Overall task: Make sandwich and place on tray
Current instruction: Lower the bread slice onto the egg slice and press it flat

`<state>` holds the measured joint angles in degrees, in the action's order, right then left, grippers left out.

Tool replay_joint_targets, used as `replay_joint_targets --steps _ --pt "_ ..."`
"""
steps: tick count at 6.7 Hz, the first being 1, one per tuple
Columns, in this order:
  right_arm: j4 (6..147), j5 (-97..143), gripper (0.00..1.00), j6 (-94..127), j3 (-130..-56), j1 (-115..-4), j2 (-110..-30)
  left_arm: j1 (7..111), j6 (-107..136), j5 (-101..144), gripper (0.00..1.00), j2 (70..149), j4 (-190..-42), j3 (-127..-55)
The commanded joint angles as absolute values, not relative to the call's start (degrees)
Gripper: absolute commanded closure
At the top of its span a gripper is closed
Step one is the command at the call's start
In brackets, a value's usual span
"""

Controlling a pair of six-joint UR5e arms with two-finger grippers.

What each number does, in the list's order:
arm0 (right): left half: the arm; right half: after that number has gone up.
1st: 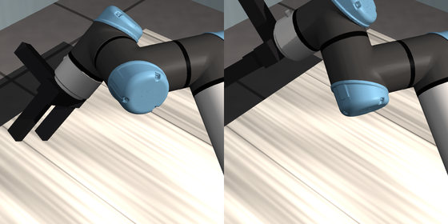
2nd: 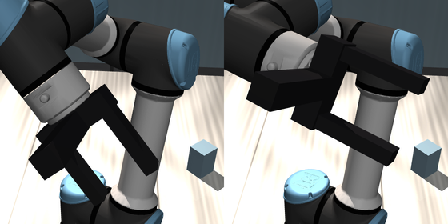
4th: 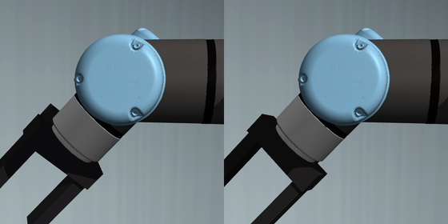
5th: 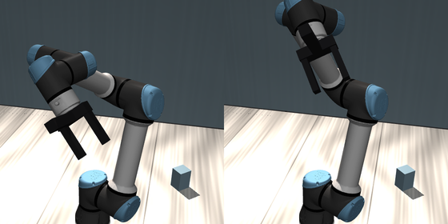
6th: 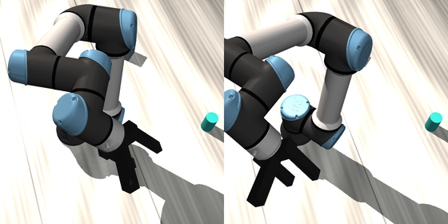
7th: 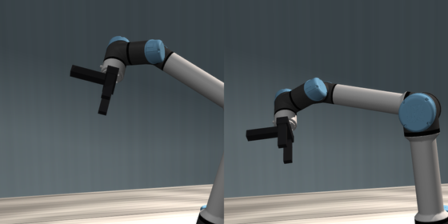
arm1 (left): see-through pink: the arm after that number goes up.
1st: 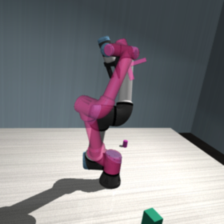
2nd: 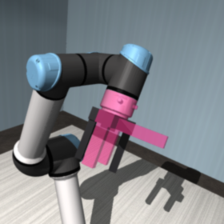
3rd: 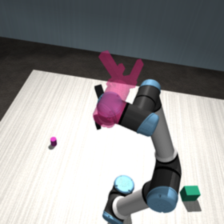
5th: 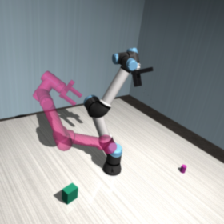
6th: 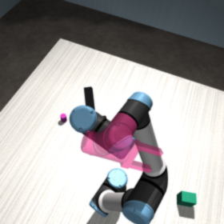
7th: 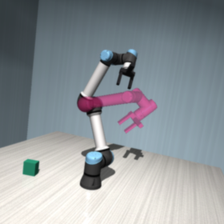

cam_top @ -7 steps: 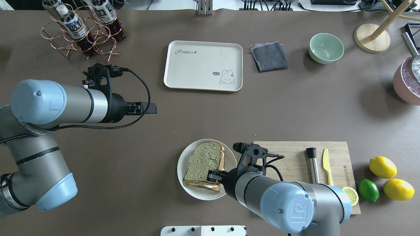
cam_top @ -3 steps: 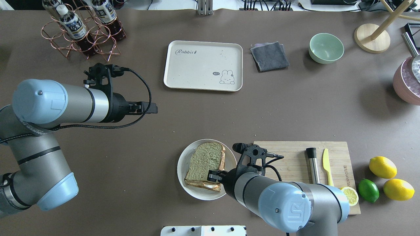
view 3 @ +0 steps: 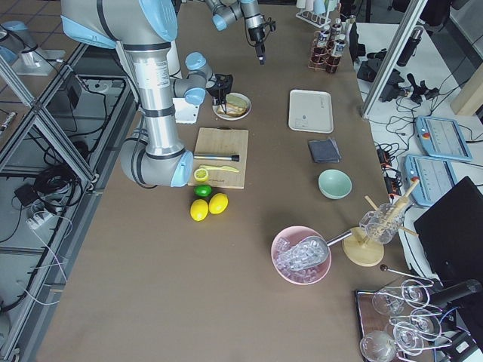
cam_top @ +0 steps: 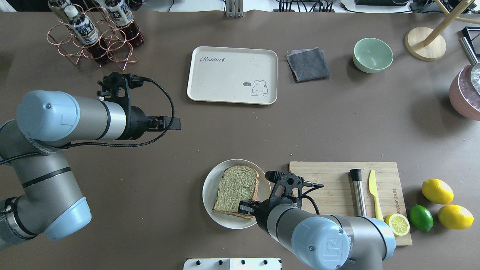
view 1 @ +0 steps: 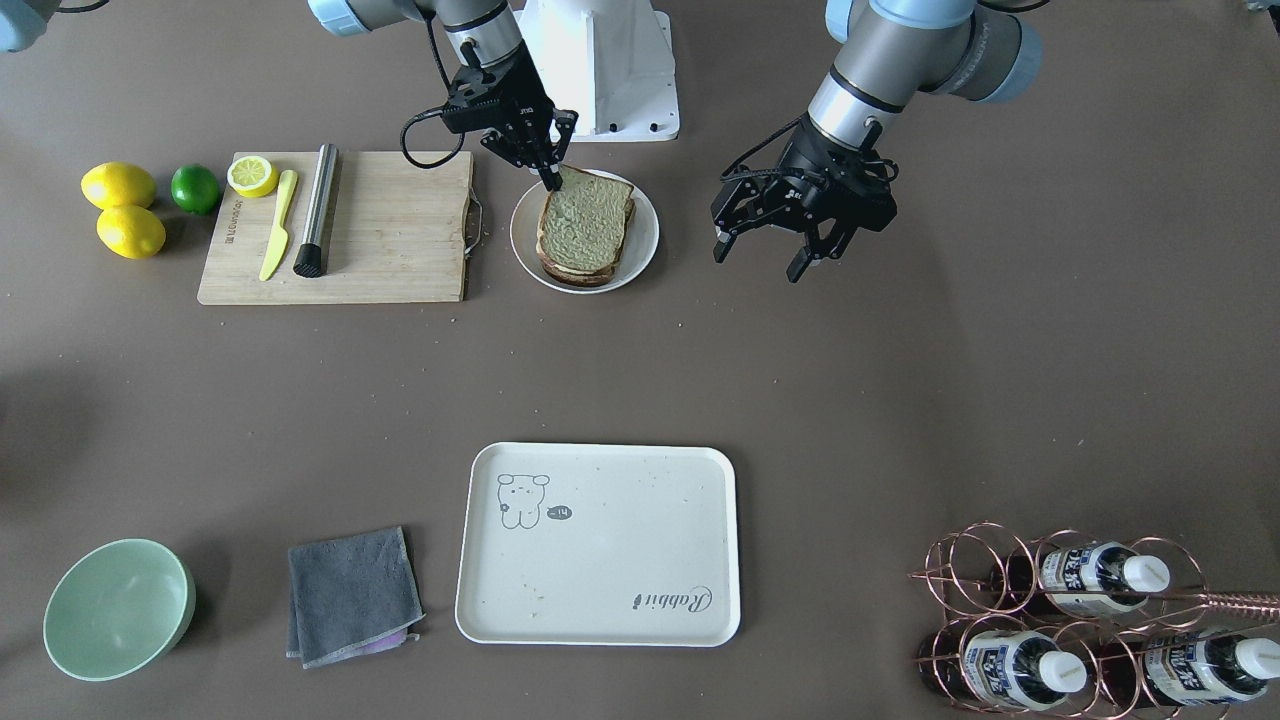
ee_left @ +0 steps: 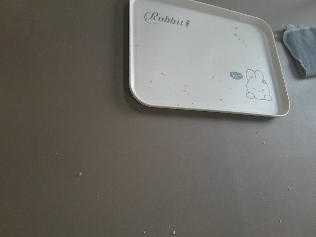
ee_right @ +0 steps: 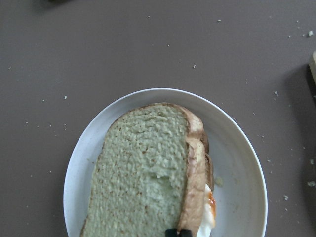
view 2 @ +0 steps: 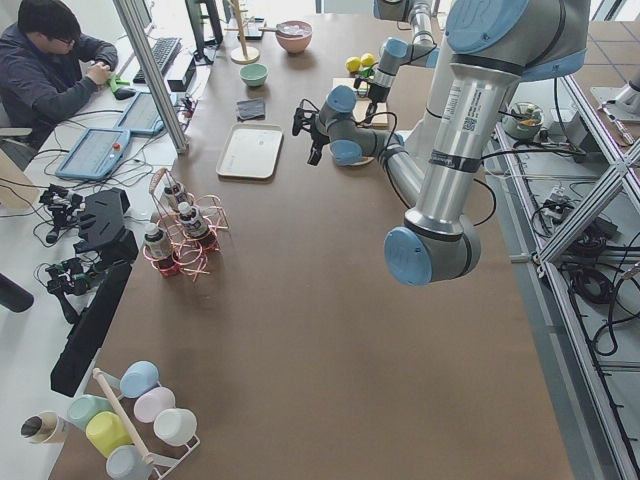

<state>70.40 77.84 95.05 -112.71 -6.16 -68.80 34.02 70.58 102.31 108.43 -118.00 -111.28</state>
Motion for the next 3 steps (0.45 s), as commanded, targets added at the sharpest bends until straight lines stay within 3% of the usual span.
replay_joint_targets --steps 1,2,3 --pt "70.40 77.34 1.00 95.10 -112.41 -5.63 -68.99 34.01 70.58 102.30 0.01 108.54 -118.04 -111.27" --pt "70.40 77.08 0.97 95.18 -112.41 -5.63 -68.99 34.01 70.58 102.22 0.01 108.54 -118.04 -111.27" --pt "70.40 75.86 0.67 96.75 -112.33 -5.45 -68.99 34.01 70.58 102.22 0.01 108.54 -118.04 -111.27"
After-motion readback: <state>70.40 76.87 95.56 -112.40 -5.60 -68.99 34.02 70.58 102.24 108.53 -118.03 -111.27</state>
